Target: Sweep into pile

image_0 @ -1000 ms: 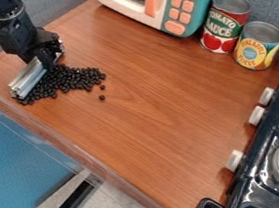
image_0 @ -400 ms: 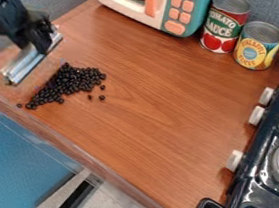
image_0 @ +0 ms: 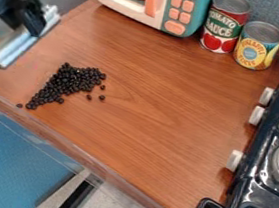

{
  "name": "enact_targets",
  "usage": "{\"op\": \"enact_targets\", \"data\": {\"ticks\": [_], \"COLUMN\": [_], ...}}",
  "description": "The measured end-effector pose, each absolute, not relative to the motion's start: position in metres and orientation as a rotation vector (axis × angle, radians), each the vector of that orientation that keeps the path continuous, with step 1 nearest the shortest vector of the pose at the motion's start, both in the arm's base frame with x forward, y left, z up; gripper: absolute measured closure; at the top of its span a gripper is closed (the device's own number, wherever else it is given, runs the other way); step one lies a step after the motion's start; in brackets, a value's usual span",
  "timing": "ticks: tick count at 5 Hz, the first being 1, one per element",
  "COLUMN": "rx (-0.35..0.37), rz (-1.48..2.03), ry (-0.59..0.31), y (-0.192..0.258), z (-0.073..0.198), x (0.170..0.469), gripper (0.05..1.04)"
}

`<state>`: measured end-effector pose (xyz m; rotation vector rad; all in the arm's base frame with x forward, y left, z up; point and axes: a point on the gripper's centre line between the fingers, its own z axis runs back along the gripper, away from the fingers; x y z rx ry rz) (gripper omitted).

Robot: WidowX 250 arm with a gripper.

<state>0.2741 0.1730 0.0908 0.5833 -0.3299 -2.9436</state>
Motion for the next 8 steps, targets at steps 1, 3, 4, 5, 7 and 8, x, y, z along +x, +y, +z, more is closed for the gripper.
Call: {"op": "enact_targets", "data": {"ticks": [1, 3, 4, 5, 7, 8], "rx": [0.559, 0.435, 0.368, 0.572, 0.964, 1.059], "rz": [-3.204, -3.698, -3.978, -4.209, -4.218, -4.154], "ry": [-0.367, -0.486, -0.511, -0.453, -0.166, -0.042], "y": [0.171, 0.166, 0.154, 0.152, 0.156, 0.159], "z": [0.107, 0.12, 0.118, 0.118, 0.139, 0.136], "x": [0.267, 0.251, 0.256, 0.265, 0.296, 0.323], "gripper": [0.71, 0.71, 0.71, 0.71, 0.71, 0.71]}}
